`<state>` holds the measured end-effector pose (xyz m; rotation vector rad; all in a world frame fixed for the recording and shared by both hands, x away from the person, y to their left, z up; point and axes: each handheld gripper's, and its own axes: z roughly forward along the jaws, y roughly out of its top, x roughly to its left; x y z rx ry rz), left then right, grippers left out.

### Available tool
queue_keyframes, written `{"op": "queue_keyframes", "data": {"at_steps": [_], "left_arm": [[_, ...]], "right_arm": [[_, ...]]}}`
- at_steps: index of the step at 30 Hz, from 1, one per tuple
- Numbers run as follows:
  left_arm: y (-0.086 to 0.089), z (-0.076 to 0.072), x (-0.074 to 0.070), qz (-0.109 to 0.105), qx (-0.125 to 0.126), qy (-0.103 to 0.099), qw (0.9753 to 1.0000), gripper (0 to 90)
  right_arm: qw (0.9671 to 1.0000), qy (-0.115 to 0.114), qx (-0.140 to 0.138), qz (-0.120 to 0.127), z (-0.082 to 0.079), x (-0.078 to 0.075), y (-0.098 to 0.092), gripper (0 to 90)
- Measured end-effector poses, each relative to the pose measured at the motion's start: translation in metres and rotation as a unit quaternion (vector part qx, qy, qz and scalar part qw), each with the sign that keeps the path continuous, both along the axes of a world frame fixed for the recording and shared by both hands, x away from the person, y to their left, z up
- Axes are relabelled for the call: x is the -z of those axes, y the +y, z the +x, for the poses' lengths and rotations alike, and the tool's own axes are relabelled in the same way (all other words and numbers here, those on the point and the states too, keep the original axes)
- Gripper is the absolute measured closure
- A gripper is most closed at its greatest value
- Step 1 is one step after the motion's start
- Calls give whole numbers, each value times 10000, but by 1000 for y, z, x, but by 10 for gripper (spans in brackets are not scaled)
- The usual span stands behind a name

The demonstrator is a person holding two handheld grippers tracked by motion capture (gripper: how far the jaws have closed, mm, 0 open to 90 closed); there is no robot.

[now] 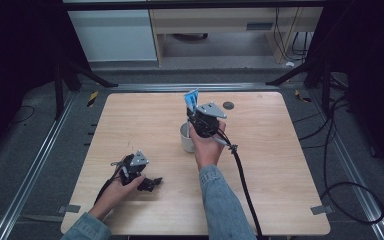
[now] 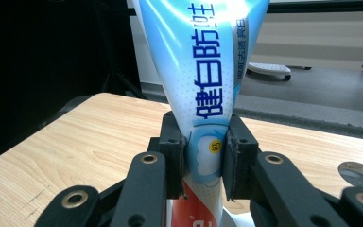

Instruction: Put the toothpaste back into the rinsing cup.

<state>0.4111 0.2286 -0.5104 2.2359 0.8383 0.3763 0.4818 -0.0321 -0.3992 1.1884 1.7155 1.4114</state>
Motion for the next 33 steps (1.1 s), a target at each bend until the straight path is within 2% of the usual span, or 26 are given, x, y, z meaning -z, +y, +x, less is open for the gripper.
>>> {"op": "queue_keyframes", "data": {"at_steps": [33], "left_arm": [[0, 0, 0, 3, 2, 0, 10000, 0]], "right_arm": [[9999, 60, 127, 85, -2, 20, 3, 729]]}}
